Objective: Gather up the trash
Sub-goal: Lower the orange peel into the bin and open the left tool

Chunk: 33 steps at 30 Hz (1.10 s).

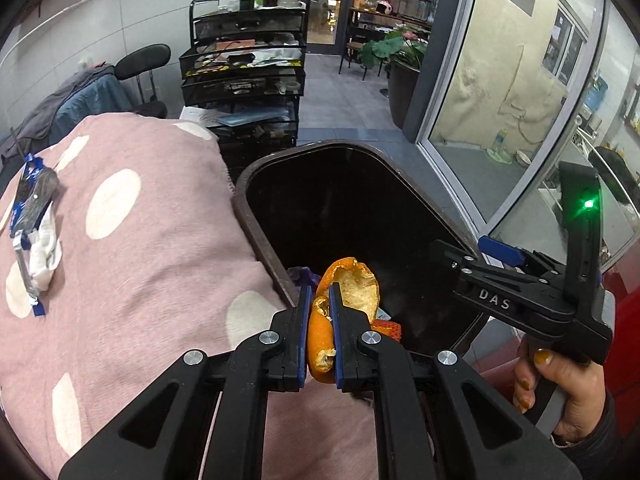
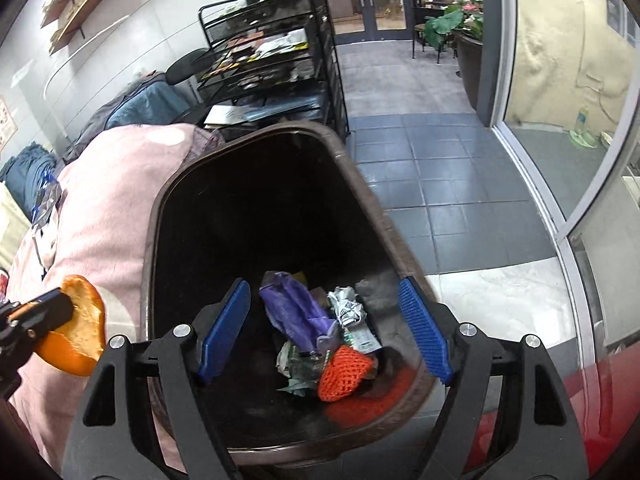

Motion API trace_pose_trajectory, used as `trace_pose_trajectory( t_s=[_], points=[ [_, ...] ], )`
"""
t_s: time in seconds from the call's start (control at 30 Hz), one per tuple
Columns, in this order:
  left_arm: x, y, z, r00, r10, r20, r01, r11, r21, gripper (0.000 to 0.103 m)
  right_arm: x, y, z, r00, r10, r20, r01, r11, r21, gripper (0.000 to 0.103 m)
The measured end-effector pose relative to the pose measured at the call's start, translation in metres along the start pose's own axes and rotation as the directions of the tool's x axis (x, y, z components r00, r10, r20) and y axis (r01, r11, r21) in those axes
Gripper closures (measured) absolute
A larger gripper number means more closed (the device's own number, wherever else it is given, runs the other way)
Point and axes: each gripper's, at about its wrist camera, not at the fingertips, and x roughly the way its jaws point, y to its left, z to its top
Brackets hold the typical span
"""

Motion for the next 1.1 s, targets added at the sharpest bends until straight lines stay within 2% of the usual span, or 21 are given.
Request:
trace_pose_trajectory(
  t_s=[0.33, 0.67, 0.83, 0.87, 0.97, 1.0, 1.1],
  points=[
    [0.028, -0.031, 0.011, 0.999, 0.006, -0.048, -0.003, 0.998, 0.064, 0.093, -0.013, -0.025, 0.009, 0.998, -0.046, 0.040, 0.045, 0.998, 0.040, 0.026],
    [0.053, -0.045, 0.014, 0.996, 0.022, -0.087, -0.012, 0.994, 0.111, 0.093, -0.019, -0.043, 0.017, 0.996, -0.075, 0.053, 0.071, 0.994, 0.080, 0.025],
    [0.057, -0.052, 0.010, 0.996, 0.037, -0.085, -0.025, 0.989, 0.143, 0.087, -0.018, -0.047, 0.019, 0.995, -0.081, 0.054, 0.076, 0.993, 0.089, 0.023],
    [0.057, -0.053, 0.010, 0.996, 0.042, -0.080, -0.029, 0.988, 0.151, 0.079, -0.018, -0.048, 0.019, 0.995, -0.081, 0.053, 0.076, 0.993, 0.088, 0.023],
    [0.053, -0.055, 0.009, 0.997, 0.053, -0.047, -0.045, 0.986, 0.162, 0.042, -0.018, -0.049, 0.019, 0.995, -0.079, 0.054, 0.074, 0.993, 0.088, 0.023],
    [0.050, -0.055, 0.009, 0.998, 0.055, -0.028, -0.050, 0.985, 0.163, 0.036, -0.018, -0.048, 0.019, 0.995, -0.079, 0.055, 0.074, 0.994, 0.086, 0.022],
    [0.043, -0.056, 0.009, 0.998, 0.056, 0.003, -0.056, 0.983, 0.173, 0.031, -0.019, -0.048, 0.017, 0.995, -0.080, 0.058, 0.074, 0.994, 0.085, 0.020]
  ],
)
